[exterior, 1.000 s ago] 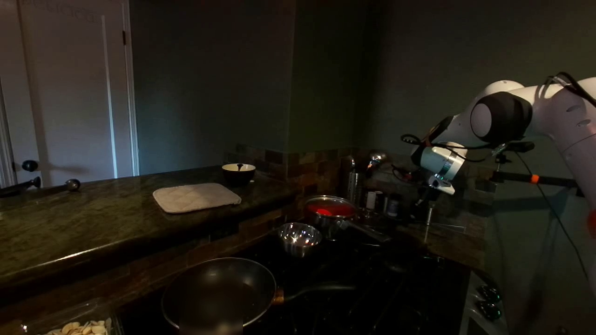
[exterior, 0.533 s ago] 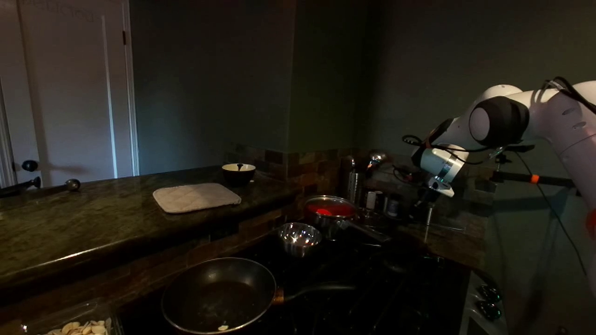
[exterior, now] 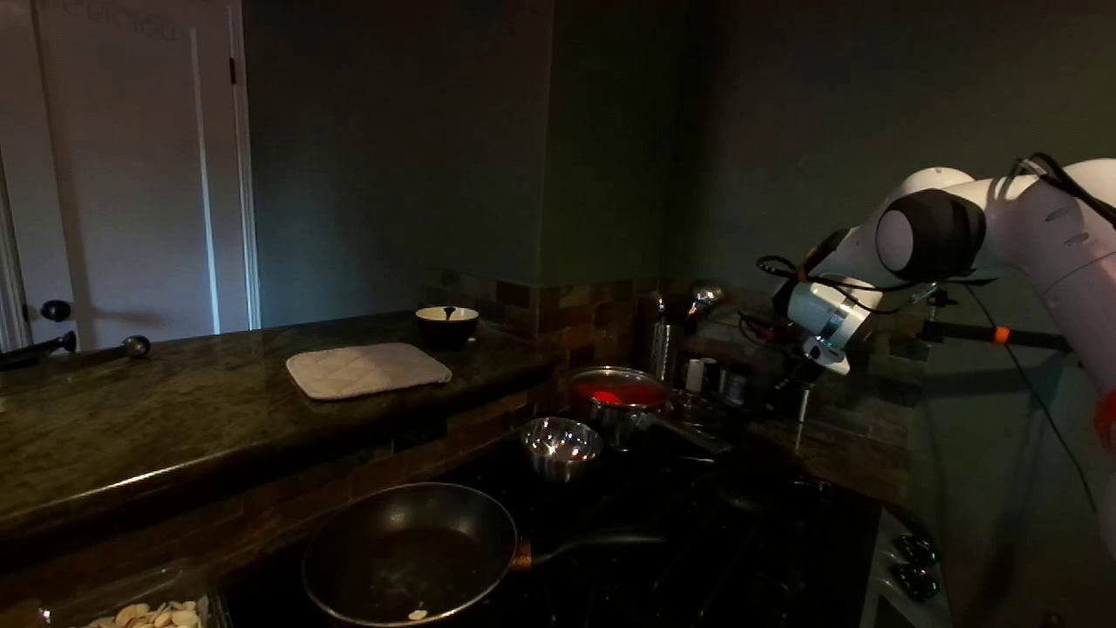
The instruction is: Remove the silver ladle from the pot and put it on the right side of the counter.
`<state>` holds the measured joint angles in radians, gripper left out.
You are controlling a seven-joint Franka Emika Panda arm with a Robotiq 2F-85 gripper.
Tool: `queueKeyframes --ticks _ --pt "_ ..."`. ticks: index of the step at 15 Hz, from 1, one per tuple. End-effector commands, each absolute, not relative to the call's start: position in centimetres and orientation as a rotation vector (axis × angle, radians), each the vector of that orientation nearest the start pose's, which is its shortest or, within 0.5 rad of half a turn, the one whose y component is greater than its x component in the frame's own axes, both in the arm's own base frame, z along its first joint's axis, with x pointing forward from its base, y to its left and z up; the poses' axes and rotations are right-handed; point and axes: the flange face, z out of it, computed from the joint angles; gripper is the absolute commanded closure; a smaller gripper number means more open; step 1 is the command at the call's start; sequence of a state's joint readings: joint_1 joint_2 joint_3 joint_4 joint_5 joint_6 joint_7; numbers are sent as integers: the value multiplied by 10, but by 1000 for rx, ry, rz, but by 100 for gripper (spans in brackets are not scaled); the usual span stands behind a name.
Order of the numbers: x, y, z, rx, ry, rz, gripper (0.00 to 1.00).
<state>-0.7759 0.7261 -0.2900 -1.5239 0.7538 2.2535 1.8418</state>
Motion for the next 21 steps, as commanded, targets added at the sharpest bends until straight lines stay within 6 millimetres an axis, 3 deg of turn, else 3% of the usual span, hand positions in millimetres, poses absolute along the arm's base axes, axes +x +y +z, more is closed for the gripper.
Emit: queueKeyframes --ticks 1,8,10,15,18,21 --pt "395 -606 242 235 2721 124 97" --pt "396 -608 239 232 2732 78 97" --pt "397 -609 239 233 2732 61 69" --pt "396 -608 242 226 2733 44 25" --pt "393 -603 250 208 2753 35 3" --pt "386 -592 262 159 2818 20 0"
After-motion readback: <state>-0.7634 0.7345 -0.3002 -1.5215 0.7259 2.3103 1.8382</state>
